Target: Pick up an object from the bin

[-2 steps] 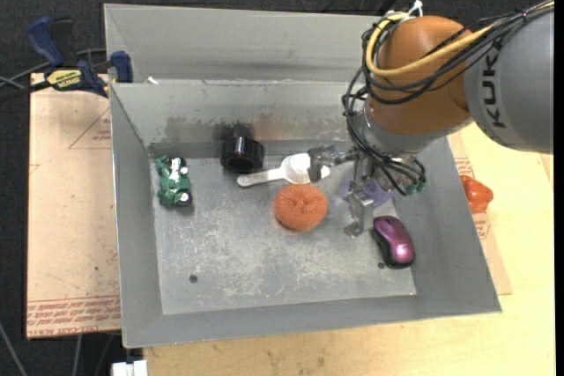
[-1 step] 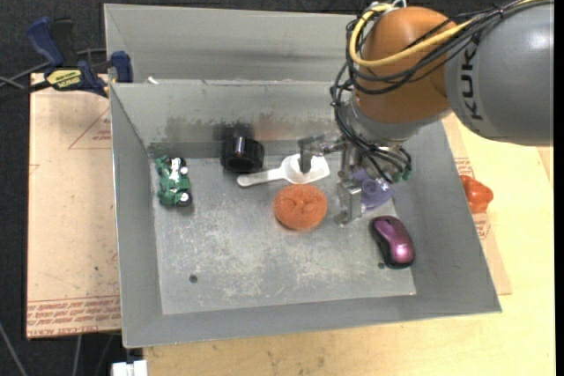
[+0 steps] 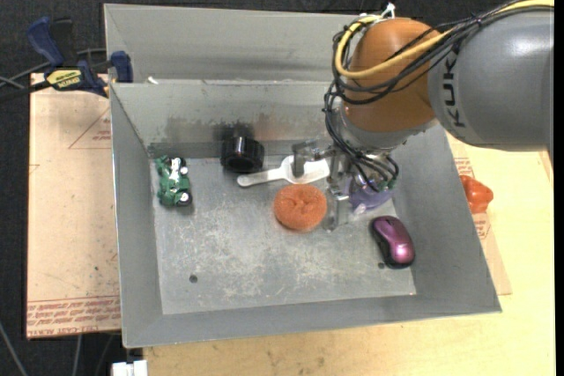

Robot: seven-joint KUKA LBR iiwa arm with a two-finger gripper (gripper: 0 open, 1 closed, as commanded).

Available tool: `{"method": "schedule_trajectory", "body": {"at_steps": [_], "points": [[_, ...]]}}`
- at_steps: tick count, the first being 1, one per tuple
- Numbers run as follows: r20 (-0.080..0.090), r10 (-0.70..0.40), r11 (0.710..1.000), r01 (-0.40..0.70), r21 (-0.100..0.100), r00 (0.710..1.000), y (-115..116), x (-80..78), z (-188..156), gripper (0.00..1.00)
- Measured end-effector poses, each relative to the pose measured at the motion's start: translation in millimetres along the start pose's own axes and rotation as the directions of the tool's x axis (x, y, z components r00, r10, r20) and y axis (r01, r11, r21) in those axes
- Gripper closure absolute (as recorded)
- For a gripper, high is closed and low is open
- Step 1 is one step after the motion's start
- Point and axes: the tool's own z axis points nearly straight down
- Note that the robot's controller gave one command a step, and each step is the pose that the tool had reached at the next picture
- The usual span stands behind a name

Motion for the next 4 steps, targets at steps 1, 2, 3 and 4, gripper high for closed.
{"method": "schedule_trajectory", "body": {"at_steps": [1,2,3,4], "points": [[0.001,-0.244,0.970,0.244,0.001,0.970,3.6,-13.0,7.4,0.00],[0.003,-0.410,0.912,0.410,0.001,0.912,5.7,-19.2,12.0,0.00],[0.004,-0.191,0.982,0.191,0.000,0.982,6.6,-19.5,25.4,0.00],[0.004,-0.172,0.985,0.172,0.000,0.985,5.1,-23.3,38.5,0.00]]}}
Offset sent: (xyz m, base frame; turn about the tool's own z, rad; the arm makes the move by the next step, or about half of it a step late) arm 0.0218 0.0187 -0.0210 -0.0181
